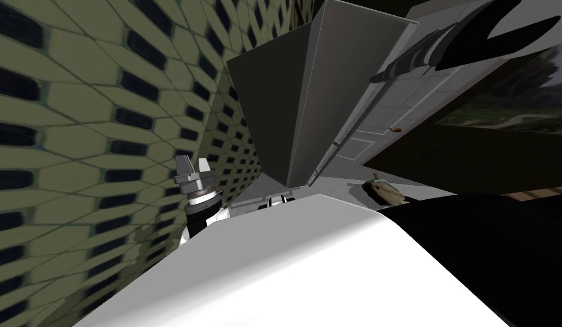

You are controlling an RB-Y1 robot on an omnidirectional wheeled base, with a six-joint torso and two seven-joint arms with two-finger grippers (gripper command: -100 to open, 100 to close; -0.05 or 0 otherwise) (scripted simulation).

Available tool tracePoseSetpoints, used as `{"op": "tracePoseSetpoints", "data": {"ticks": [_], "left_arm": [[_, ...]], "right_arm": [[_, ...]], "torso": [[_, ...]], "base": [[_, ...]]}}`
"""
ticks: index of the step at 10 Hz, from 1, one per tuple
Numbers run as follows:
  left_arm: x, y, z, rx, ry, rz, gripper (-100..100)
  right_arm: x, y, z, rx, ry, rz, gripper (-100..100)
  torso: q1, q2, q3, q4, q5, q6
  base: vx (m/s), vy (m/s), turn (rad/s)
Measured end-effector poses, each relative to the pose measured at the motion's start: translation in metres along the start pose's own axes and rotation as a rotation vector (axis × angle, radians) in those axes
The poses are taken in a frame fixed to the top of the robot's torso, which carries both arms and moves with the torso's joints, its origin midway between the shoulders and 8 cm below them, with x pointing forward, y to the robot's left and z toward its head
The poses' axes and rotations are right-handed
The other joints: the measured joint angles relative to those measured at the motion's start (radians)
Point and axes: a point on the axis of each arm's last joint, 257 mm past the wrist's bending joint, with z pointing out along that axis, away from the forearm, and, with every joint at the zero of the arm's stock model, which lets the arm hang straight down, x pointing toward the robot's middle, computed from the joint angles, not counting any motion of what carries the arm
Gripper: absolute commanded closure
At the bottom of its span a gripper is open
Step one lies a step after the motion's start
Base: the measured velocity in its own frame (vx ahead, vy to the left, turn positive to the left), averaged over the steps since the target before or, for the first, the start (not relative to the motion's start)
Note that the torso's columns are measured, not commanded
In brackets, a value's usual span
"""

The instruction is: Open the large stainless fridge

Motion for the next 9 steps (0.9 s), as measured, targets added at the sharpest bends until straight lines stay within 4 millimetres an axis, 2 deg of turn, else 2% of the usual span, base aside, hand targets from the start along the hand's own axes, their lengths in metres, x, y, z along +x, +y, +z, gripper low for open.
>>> {"op": "tracePoseSetpoints", "data": {"ticks": [3, 4, 5, 6, 8, 9], "left_arm": [[0.0, 0.0, 0.0, 0.0, 0.0, 0.0, 0], [0.0, 0.0, 0.0, 0.0, 0.0, 0.0, 0], [0.0, 0.0, 0.0, 0.0, 0.0, 0.0, 0], [0.0, 0.0, 0.0, 0.0, 0.0, 0.0, 0], [0.0, 0.0, 0.0, 0.0, 0.0, 0.0, 0], [0.0, 0.0, 0.0, 0.0, 0.0, 0.0, 0]], "right_arm": [[-0.001, 0.002, 0.002, 0.005, -0.027, -0.006, -100], [0.0, 0.002, 0.002, 0.005, -0.027, -0.005, 100], [0.001, 0.004, 0.002, -0.001, -0.025, -0.005, 100], [0.004, -0.002, 0.001, 0.011, -0.018, -0.003, 100], [0.013, -0.021, -0.001, 0.056, 0.013, 0.0, 100], [0.019, -0.025, -0.003, 0.068, 0.027, 0.003, 100]], "torso": [[0.008, 0.003, 0.002, 0.003, 0.005, -0.001], [0.013, 0.002, 0.001, 0.003, 0.009, -0.002], [0.014, 0.003, 0.001, 0.004, 0.01, -0.001], [0.016, 0.009, 0.007, 0.007, 0.008, 0.007], [0.017, 0.016, 0.012, 0.008, 0.009, 0.001], [0.013, 0.017, 0.011, 0.008, 0.01, -0.002]], "base": [[-0.041, -0.051, 0.042], [-0.005, -0.006, 0.011], [0.006, 0.144, -0.131], [0.062, 0.287, -0.264], [0.0, 0.234, -0.206], [-0.029, 0.081, -0.042]]}}
